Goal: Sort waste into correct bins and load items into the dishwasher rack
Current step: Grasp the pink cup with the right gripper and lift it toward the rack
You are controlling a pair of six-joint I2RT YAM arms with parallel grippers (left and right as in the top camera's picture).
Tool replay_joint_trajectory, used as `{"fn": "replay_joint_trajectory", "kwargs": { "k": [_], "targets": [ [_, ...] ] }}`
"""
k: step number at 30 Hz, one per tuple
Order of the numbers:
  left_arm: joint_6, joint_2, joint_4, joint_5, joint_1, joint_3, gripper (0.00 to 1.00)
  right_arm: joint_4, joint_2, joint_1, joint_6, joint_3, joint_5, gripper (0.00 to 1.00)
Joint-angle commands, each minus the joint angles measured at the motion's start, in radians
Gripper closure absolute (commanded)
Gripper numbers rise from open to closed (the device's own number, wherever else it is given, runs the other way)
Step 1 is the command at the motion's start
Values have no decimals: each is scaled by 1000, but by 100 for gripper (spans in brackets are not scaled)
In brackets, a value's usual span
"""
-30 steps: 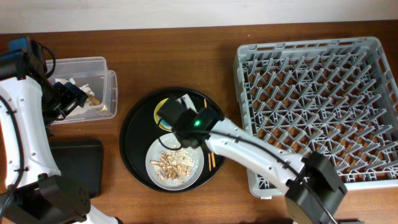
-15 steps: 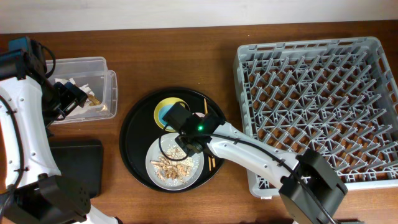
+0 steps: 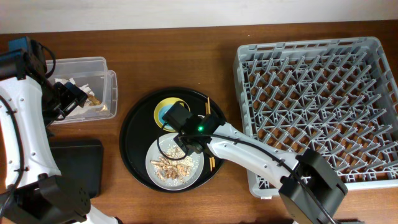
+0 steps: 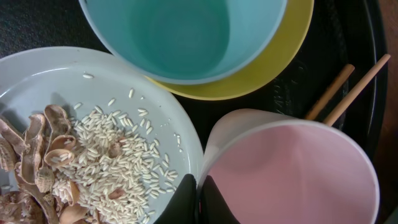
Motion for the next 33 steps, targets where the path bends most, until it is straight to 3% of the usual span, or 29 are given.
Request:
{"fn": "replay_joint_trajectory", "kwargs": {
  "k": [1, 7, 12, 17, 20, 25, 33],
  "targets": [
    [-9, -10, -1, -1, 3, 11, 1, -27, -29, -2, 1, 63, 2, 96],
    [-9, -10, -1, -1, 3, 11, 1, -208, -102, -85, 1, 232, 1, 96],
    [-9, -10, -1, -1, 3, 11, 1, -342, -179, -241, 1, 354, -42, 96],
    [-9, -10, -1, -1, 3, 11, 1, -348, -229, -546, -1, 369, -393, 96],
    [-10, -10, -1, -1, 3, 11, 1, -352, -206, -772, -99, 348, -748, 96],
    [-9, -10, -1, -1, 3, 11, 1, -355, -167, -964, -192, 322, -1076, 96],
    [-9, -10, -1, -1, 3, 11, 1, -349, -95, -1144, -202, 276, -1321, 96]
  ]
}}
